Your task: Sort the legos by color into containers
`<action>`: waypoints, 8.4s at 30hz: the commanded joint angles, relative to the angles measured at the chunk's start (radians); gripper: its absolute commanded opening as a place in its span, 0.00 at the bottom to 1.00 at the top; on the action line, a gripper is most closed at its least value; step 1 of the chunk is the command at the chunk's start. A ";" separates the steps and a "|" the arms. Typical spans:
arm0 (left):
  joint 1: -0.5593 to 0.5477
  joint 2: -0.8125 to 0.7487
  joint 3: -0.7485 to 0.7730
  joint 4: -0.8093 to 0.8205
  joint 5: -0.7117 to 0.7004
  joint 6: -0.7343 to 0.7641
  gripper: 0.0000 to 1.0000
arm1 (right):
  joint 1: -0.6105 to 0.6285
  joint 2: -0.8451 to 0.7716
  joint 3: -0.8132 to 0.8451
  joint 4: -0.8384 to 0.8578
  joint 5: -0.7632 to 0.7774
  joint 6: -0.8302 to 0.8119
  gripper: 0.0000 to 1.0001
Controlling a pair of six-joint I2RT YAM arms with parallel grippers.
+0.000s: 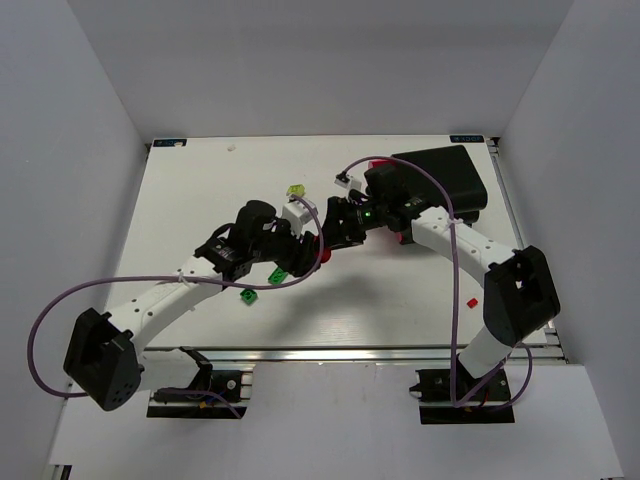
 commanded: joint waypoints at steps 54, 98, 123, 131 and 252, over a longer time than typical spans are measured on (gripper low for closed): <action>-0.020 -0.413 -0.167 -0.061 -0.550 -0.013 0.18 | -0.151 0.052 0.315 -0.043 1.067 -0.623 0.00; -0.020 -0.424 -0.170 -0.060 -0.544 -0.013 0.18 | -0.150 0.148 0.396 -0.136 0.978 -0.664 0.19; -0.020 -0.433 -0.172 -0.060 -0.540 -0.010 0.18 | -0.159 0.161 0.450 -0.252 0.862 -0.580 0.37; -0.020 -0.432 -0.172 -0.058 -0.537 -0.008 0.18 | -0.162 0.142 0.477 -0.251 0.832 -0.571 0.38; -0.020 -0.444 -0.175 -0.055 -0.520 -0.002 0.18 | 0.021 0.274 0.324 0.121 1.480 -0.977 0.22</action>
